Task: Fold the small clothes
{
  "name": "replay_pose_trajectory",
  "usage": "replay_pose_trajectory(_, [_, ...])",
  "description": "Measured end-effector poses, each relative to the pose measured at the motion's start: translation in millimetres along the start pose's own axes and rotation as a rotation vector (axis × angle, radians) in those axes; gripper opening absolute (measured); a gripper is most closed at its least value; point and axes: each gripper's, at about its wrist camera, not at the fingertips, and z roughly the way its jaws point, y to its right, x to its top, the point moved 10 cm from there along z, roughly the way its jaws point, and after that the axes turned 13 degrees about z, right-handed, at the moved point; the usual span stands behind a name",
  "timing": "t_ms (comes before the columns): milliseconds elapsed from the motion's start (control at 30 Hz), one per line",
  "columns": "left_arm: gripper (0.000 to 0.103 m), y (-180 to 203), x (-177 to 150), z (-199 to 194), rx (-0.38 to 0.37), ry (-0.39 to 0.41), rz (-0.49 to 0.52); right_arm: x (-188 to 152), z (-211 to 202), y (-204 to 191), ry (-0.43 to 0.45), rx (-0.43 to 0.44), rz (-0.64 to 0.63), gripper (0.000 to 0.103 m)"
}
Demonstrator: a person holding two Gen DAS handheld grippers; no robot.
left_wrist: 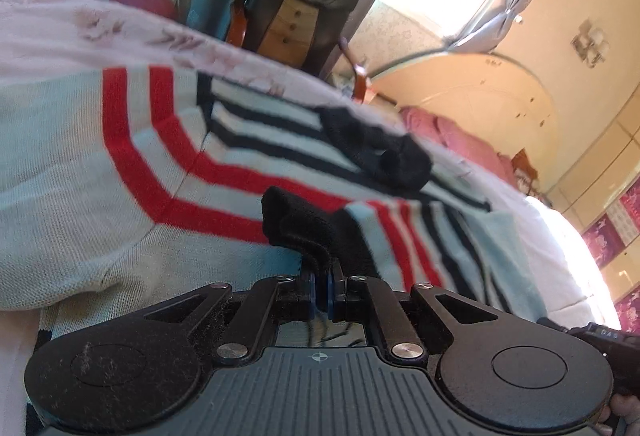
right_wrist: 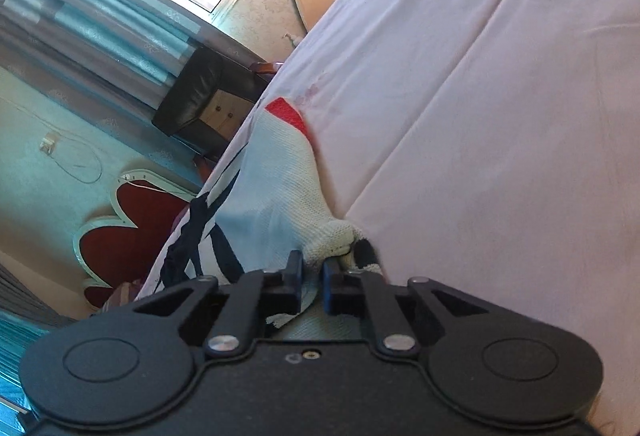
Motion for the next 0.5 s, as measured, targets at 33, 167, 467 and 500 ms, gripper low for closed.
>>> replay_pose_trajectory(33, [0.005,6,5,-8,0.002,0.021,0.024,0,-5,-5,0.013,0.0,-0.033,0.009])
replay_pose_trajectory(167, [0.005,7,3,-2,0.034,-0.011,0.052,2,-12,-12,0.037,-0.003,-0.104,0.009])
replay_pose_trajectory(467, [0.037,-12,-2,-25,0.183,0.015,0.087,2,-28,-3,-0.007,-0.013,-0.143,0.024])
replay_pose_trajectory(500, [0.047,-7,4,-34,0.203,0.062,0.135,5,-39,-9,0.023,-0.003,-0.195,0.024])
